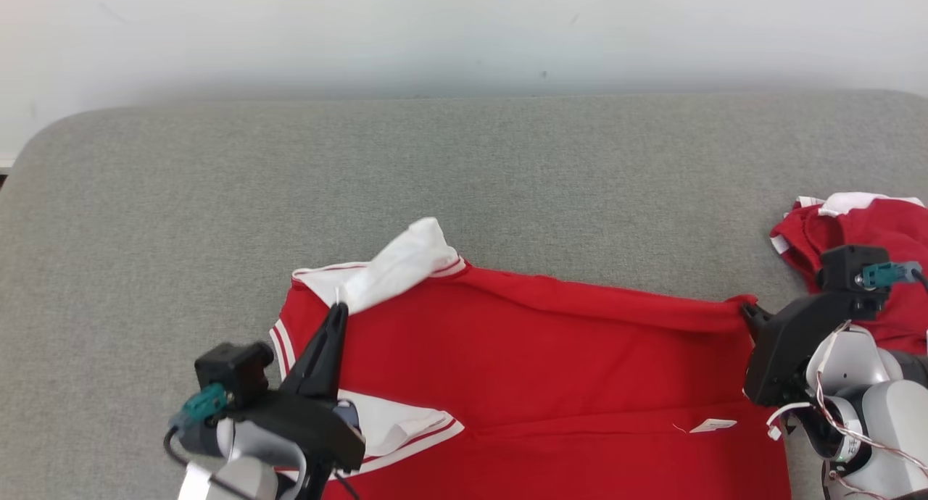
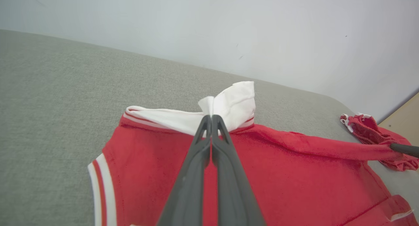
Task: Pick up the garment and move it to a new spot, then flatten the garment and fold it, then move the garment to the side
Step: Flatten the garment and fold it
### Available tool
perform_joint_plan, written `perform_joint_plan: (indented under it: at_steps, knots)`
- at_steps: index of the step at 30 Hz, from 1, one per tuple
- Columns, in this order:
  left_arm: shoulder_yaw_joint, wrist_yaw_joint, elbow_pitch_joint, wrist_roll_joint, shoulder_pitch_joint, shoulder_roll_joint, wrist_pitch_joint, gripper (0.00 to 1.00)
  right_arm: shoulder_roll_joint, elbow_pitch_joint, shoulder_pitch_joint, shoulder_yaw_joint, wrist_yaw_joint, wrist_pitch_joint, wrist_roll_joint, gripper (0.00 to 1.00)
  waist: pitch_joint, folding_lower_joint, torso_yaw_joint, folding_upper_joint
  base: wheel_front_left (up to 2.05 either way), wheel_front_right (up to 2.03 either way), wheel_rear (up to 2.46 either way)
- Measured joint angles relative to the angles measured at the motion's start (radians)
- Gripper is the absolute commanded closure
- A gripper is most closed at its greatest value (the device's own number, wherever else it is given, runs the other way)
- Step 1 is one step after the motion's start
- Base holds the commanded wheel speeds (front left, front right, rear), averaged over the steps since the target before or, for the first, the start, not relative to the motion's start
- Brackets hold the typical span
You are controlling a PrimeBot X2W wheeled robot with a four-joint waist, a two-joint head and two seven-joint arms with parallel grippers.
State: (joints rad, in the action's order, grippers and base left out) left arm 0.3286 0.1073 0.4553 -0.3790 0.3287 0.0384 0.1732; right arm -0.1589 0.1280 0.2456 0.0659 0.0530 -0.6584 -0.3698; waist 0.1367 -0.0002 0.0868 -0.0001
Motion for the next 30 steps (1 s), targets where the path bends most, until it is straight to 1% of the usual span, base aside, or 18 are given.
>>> perform_joint_plan:
  at_steps: [8, 15, 20, 26, 30]
  knots:
    - [-0.011, 0.000, -0.153, -0.028, -0.123, 0.053, -0.073, 1.00, -0.010, 0.006, -0.016, -0.008, 0.000, -0.002, 0.003, 1.00, -0.003, 0.0001, 0.018, 0.0000, 0.00, 0.00, 0.00]
    - [-0.018, -0.003, -0.235, -0.045, -0.185, 0.068, -0.143, 1.00, -0.042, 0.030, -0.015, -0.025, -0.005, -0.003, 0.036, 1.00, 0.000, 0.0002, 0.019, 0.0000, 0.00, 0.00, 0.00]
    - [-0.030, -0.022, -0.297, -0.075, -0.208, 0.078, -0.193, 1.00, -0.071, 0.040, -0.016, -0.024, -0.006, -0.003, 0.058, 1.00, 0.002, 0.0002, 0.026, 0.0000, 0.00, 0.00, 0.00]
    - [-0.047, -0.041, -0.362, -0.089, -0.249, 0.095, -0.253, 1.00, -0.076, 0.055, -0.018, -0.021, -0.007, -0.003, 0.063, 1.00, -0.001, 0.0002, 0.041, 0.0000, 0.00, 0.00, 0.00]
    - [-0.044, -0.055, -0.419, -0.099, -0.280, 0.095, -0.289, 1.00, -0.075, 0.048, -0.047, -0.024, -0.008, -0.003, 0.063, 1.00, -0.001, 0.0002, 0.051, 0.0000, 0.00, 0.00, 0.00]
